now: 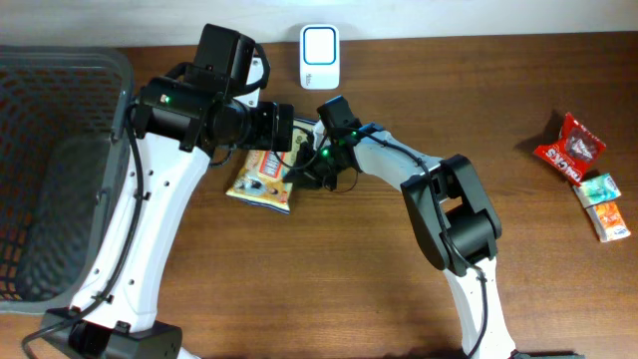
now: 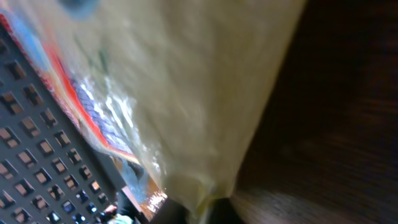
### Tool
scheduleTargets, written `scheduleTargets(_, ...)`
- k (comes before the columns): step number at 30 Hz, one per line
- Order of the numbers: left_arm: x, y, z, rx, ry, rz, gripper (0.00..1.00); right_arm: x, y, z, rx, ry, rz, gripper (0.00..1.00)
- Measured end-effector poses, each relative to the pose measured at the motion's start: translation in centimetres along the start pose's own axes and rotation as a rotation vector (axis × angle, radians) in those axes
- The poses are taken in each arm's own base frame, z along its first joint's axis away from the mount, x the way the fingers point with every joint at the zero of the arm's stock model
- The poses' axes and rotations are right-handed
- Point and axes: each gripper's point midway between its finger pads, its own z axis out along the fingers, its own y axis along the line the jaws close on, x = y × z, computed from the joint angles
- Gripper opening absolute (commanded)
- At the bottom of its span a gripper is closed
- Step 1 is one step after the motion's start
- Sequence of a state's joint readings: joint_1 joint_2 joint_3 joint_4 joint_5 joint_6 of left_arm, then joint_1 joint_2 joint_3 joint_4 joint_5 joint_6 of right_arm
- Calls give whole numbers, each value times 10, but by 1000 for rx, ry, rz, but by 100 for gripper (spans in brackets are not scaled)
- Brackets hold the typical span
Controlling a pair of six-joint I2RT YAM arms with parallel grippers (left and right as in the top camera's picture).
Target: Scan the item barcode
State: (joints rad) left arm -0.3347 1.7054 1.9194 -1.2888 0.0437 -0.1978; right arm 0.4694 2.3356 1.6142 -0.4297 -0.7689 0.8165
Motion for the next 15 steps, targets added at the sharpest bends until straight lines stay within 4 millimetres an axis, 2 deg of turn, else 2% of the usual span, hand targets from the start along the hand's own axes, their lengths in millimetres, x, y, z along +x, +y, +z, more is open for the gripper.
scheduleTargets(2,0,0,0,0,0,0,99,0,-4,-1,14,-1,-17,4)
scheduleTargets(4,0,0,0,0,0,0,99,3,-18,-10,79,14,7,4)
scheduleTargets(6,0,0,0,-1,1,0,99,0,-38,-35,169,-9,34,4)
scheduleTargets(7,0,0,0,0,0,0,99,-6,-63,-70,268,-48,56,4)
scheduleTargets(8,0,0,0,0,0,0,99,-14,-79,-94,332,-86,55,4)
scheduleTargets(10,0,0,0,0,0,0,99,-5,-109,-148,471,-84,28,41)
scheduleTargets(11,0,0,0,0,1,0,99,-7,-111,-159,488,-94,-7,43)
scheduleTargets(12,0,0,0,0,0,0,99,-3,-113,-173,518,-87,-60,61)
scheduleTargets(13,0,0,0,0,0,0,99,1,-116,-178,548,-76,-71,72)
scheduleTargets(14,0,0,0,0,1,0,99,12,-123,-187,608,-37,-56,79)
scheduleTargets(15,0,0,0,0,0,0,99,17,-124,-201,670,-24,-55,79)
